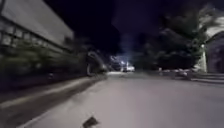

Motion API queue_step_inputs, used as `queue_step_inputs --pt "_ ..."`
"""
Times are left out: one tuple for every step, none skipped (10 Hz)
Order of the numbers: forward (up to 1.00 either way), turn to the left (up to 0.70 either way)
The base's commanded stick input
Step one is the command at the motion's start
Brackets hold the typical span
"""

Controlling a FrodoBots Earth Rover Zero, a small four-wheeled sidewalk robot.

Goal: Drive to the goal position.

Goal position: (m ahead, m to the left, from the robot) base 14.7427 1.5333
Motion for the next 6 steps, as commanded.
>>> queue_step_inputs --pt "0.7 0.0" --pt "0.7 0.0" --pt "0.7 0.0" --pt "0.7 0.0" --pt "0.7 0.0" --pt "0.7 0.0"
